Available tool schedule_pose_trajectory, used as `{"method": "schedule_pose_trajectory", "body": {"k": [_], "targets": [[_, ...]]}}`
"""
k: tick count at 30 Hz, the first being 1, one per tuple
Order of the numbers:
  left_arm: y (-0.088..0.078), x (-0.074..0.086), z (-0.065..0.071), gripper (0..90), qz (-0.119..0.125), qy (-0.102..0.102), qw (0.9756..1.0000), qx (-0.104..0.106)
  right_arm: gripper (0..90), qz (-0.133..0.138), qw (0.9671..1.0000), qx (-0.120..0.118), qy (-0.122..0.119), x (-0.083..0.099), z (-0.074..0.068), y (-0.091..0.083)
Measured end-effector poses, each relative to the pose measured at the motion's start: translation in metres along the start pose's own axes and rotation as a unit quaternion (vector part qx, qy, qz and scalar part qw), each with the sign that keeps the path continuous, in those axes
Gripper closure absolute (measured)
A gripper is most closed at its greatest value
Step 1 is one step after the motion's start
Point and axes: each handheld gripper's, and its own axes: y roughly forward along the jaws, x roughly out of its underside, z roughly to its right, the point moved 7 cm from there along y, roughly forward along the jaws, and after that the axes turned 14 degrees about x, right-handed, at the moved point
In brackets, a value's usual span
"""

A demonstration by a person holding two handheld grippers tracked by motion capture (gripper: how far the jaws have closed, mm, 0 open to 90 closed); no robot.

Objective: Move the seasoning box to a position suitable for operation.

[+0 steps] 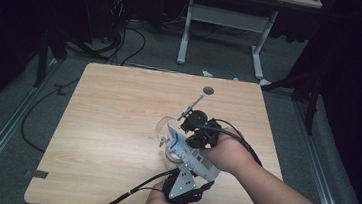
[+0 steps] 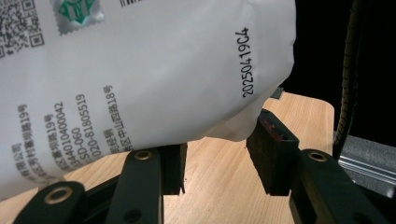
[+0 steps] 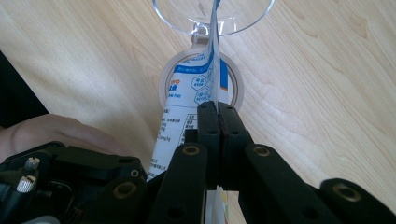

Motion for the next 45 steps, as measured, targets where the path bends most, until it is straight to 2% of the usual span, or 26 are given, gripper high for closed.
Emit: {"method": "schedule_pose_trajectory", "body": {"k": [16,23,45], "targets": [[0.001,0.019,-0.004,58.6,-0.02,-0.008,0.9998,-0.001,89.5,-0.006,1.0,-0.003,-0.003,0.006,-0.002,0.001],[0.0,0.023,-0.007,58.3,-0.024,-0.013,0.9996,-0.003,89.5,-0.007,1.0,-0.002,0.0,0.007,-0.001,0.0],[-0.003,0.04,-0.019,58.3,-0.04,-0.027,0.9986,-0.02,89.3,-0.003,1.0,-0.007,0.006,0.013,0.0,0.001]]}}
